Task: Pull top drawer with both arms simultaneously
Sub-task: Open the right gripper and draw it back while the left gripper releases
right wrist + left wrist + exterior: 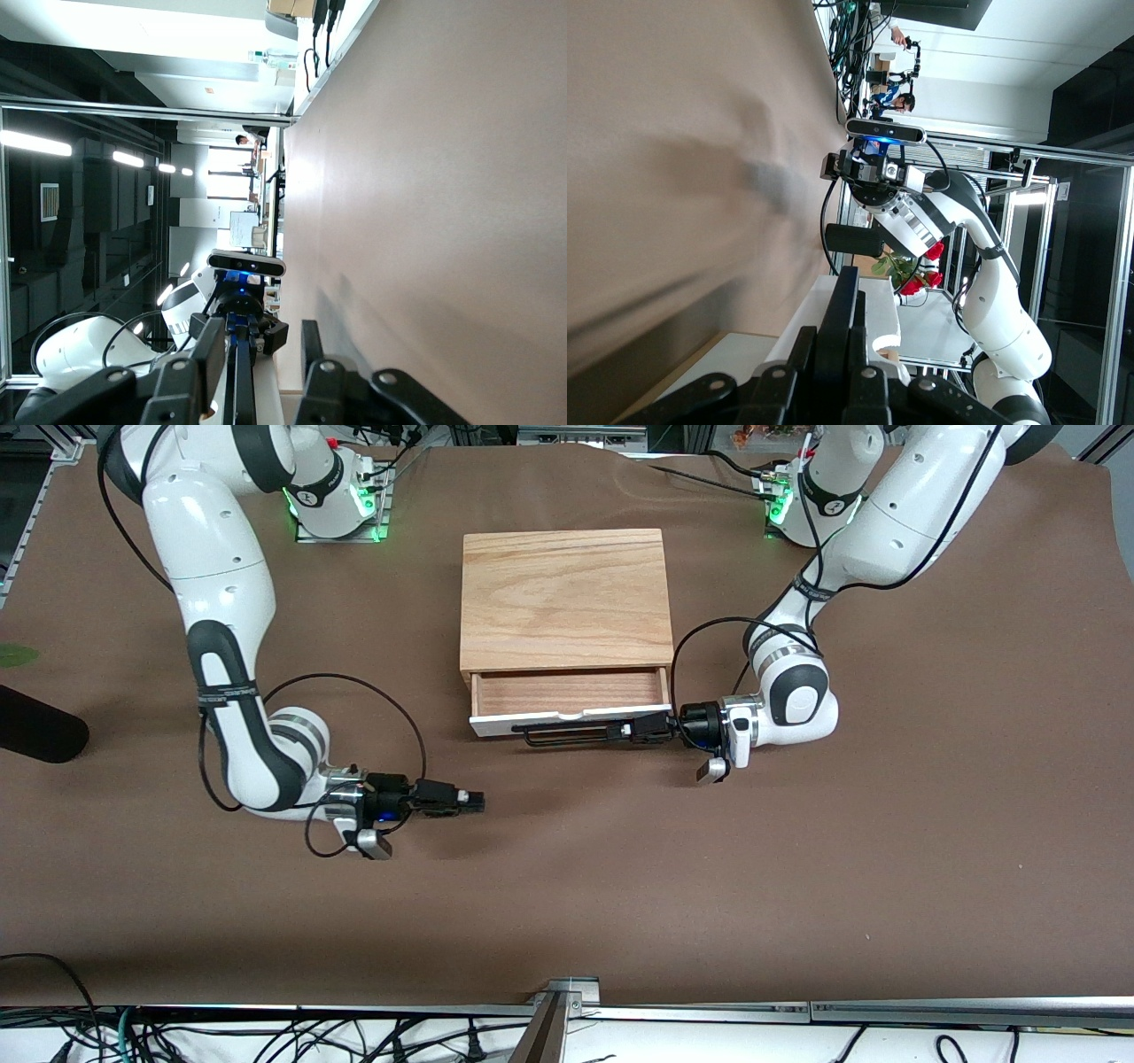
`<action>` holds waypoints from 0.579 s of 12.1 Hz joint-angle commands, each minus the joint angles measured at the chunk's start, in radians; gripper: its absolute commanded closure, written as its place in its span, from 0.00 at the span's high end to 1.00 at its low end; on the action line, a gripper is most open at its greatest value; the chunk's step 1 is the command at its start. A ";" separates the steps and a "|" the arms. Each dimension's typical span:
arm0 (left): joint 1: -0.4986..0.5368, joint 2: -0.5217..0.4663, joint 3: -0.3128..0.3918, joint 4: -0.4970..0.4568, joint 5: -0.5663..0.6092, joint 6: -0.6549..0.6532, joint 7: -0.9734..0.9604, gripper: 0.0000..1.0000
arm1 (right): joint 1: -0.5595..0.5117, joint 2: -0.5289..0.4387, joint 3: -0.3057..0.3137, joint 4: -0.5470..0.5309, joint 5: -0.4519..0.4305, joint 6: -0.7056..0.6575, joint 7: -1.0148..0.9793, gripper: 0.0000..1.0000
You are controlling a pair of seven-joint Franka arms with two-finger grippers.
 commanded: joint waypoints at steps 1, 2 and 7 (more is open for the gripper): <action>0.033 -0.049 0.038 -0.025 0.025 0.033 -0.102 0.00 | 0.020 0.026 0.006 0.035 0.011 0.006 0.016 0.57; 0.033 -0.056 0.038 -0.034 0.025 0.033 -0.090 0.56 | 0.020 0.026 0.005 0.035 0.008 0.008 0.016 0.69; 0.042 -0.083 0.050 -0.047 0.028 0.034 -0.121 1.00 | 0.030 0.019 -0.027 0.035 -0.032 0.029 0.016 1.00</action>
